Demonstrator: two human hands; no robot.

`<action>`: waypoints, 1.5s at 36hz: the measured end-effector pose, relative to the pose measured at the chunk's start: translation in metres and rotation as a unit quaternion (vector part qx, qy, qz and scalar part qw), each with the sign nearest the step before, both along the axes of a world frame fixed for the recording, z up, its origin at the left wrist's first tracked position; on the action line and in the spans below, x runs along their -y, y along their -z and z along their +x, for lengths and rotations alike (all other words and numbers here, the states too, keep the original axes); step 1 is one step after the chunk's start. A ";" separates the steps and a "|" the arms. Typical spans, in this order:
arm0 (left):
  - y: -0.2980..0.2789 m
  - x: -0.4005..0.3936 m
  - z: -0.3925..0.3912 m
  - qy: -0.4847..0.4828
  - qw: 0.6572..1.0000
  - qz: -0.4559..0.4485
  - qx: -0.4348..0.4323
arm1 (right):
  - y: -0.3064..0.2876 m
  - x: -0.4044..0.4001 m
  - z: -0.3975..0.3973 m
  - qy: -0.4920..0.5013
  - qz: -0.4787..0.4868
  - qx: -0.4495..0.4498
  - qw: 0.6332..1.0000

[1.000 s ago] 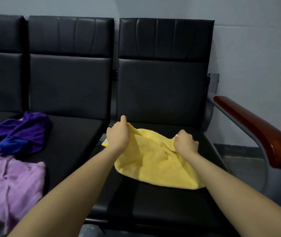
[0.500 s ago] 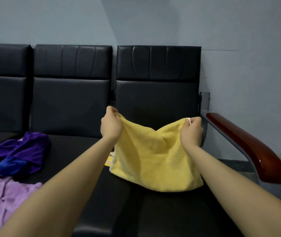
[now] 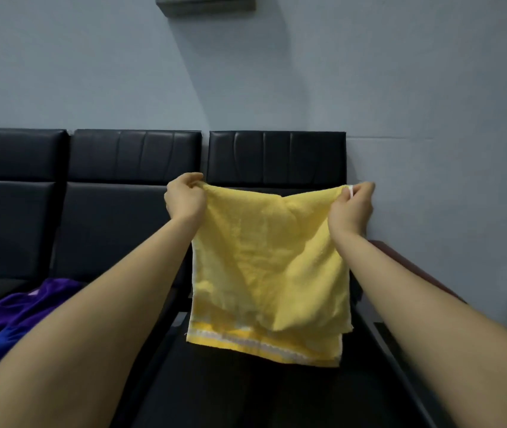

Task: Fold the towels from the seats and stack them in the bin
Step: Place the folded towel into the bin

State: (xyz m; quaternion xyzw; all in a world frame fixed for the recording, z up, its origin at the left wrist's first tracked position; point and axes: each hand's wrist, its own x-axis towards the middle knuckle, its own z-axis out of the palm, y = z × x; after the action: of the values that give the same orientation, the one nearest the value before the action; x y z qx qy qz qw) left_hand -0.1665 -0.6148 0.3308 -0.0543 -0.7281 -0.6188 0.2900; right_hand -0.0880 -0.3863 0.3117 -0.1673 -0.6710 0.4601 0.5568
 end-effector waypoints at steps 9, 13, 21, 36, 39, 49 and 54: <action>0.000 0.004 0.007 0.081 0.996 0.035 0.005 | -0.015 -0.007 0.001 -0.021 0.008 -0.011 1.000; 0.008 0.001 0.010 0.055 0.997 0.047 0.013 | -0.010 -0.004 0.006 -0.035 -0.028 -0.016 0.999; 0.024 -0.008 0.006 0.044 0.992 0.100 0.061 | 0.004 0.003 0.006 -0.046 -0.059 0.044 0.996; 0.032 -0.014 0.008 -0.010 0.999 0.025 0.025 | 0.014 -0.011 0.006 -0.003 -0.095 0.031 0.995; 0.028 -0.014 0.010 -0.029 0.999 0.012 0.031 | 0.011 -0.012 0.007 0.025 -0.088 0.048 0.995; 0.033 -0.004 0.011 -0.123 0.956 -0.264 0.027 | -0.004 -0.025 0.009 0.084 -0.027 0.131 0.987; 0.027 -0.002 0.012 -0.148 0.934 -0.325 0.012 | -0.008 -0.026 0.011 0.094 0.026 0.177 0.979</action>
State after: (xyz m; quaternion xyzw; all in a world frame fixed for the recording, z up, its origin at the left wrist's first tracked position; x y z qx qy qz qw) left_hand -0.1542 -0.6124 0.3040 -0.0297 -0.8928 -0.2990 0.3357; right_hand -0.0769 -0.3607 0.3197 -0.2943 -0.7520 0.3514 0.4737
